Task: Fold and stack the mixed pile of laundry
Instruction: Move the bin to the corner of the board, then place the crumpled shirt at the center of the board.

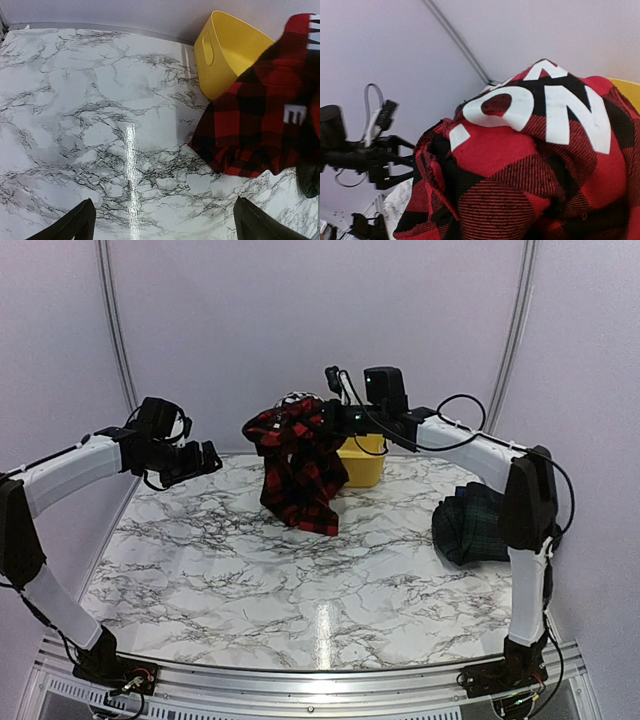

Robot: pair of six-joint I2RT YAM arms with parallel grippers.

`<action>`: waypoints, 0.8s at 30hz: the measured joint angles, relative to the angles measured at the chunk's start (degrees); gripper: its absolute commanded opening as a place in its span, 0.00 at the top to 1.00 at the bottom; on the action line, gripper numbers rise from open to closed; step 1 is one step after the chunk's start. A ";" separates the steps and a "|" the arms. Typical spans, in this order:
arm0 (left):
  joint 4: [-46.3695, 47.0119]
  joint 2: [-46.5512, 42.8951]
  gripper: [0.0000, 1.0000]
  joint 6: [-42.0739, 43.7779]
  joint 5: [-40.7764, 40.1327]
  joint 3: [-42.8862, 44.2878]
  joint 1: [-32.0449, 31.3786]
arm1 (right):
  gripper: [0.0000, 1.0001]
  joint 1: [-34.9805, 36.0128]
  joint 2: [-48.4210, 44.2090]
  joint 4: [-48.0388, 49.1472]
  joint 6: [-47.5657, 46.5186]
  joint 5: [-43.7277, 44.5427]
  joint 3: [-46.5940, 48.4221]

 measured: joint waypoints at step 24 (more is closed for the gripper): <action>-2.36 -19.63 0.01 4.42 5.01 -24.90 -12.39 | 0.18 7.02 -47.17 -26.64 -0.46 12.98 -55.76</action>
